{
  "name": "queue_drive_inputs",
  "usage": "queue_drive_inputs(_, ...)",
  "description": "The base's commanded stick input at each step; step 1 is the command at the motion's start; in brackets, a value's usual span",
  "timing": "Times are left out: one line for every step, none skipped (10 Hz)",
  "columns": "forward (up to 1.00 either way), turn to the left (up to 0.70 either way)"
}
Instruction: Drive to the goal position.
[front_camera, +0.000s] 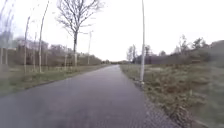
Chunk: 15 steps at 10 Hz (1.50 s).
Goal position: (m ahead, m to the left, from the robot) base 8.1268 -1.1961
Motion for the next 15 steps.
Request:
queue_drive_inputs(0.70, 0.00)
queue_drive_inputs(0.70, 0.00)
queue_drive_inputs(0.70, 0.00)
queue_drive_inputs(0.70, 0.00)
queue_drive_inputs(0.70, 0.00)
queue_drive_inputs(0.70, 0.00)
queue_drive_inputs(0.70, 0.00)
queue_drive_inputs(0.70, 0.00)
queue_drive_inputs(0.70, 0.00)
queue_drive_inputs(0.70, 0.00)
queue_drive_inputs(0.70, 0.00)
queue_drive_inputs(0.70, 0.00)
queue_drive_inputs(0.70, 0.00)
queue_drive_inputs(0.70, 0.00)
queue_drive_inputs(0.70, -0.27)
